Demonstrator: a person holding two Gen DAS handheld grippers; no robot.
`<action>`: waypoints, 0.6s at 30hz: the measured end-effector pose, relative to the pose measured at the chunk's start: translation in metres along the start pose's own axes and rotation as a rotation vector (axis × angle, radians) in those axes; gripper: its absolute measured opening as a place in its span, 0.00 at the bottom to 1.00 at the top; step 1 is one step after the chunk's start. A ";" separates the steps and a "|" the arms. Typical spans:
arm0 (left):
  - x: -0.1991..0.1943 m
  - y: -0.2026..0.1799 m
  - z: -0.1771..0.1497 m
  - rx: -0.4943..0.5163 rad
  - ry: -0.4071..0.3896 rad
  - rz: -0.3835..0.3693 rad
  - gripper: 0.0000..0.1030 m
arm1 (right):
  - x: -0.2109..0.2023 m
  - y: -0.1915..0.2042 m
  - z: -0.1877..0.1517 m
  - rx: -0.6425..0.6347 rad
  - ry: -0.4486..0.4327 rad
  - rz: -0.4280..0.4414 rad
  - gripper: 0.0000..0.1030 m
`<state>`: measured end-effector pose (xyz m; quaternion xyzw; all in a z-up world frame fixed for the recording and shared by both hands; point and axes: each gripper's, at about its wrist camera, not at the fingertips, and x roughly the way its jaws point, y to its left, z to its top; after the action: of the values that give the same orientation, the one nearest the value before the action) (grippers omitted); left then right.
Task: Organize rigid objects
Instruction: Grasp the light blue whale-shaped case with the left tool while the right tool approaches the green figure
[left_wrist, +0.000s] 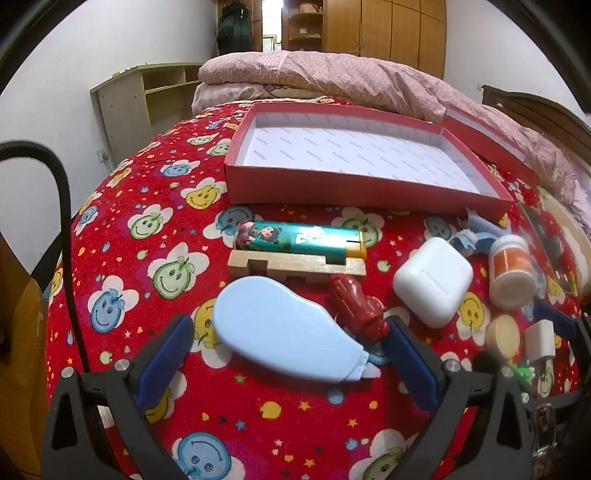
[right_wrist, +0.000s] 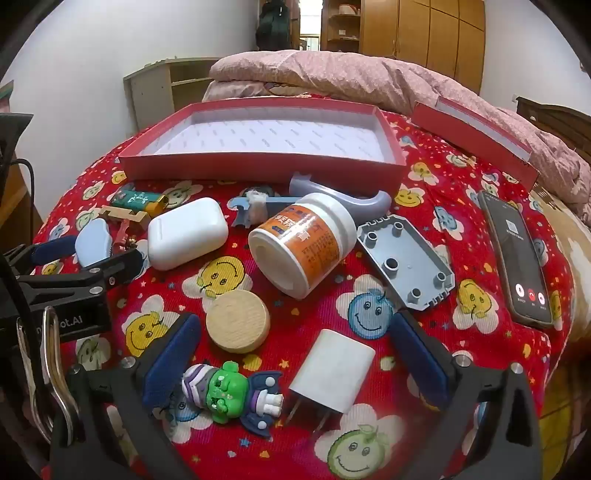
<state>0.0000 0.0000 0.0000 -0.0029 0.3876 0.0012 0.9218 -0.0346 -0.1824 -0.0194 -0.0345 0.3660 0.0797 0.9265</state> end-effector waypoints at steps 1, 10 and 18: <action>0.000 0.000 0.000 0.003 0.003 0.003 1.00 | 0.000 0.000 0.000 -0.002 0.010 -0.002 1.00; 0.000 0.000 0.000 0.003 -0.002 0.002 1.00 | 0.002 0.003 0.001 -0.007 0.019 -0.006 1.00; 0.000 0.003 0.005 0.013 0.013 -0.021 0.99 | -0.001 0.000 0.000 -0.006 0.017 -0.007 1.00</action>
<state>0.0037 0.0033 0.0035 -0.0010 0.3935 -0.0109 0.9193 -0.0356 -0.1824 -0.0187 -0.0392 0.3736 0.0772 0.9236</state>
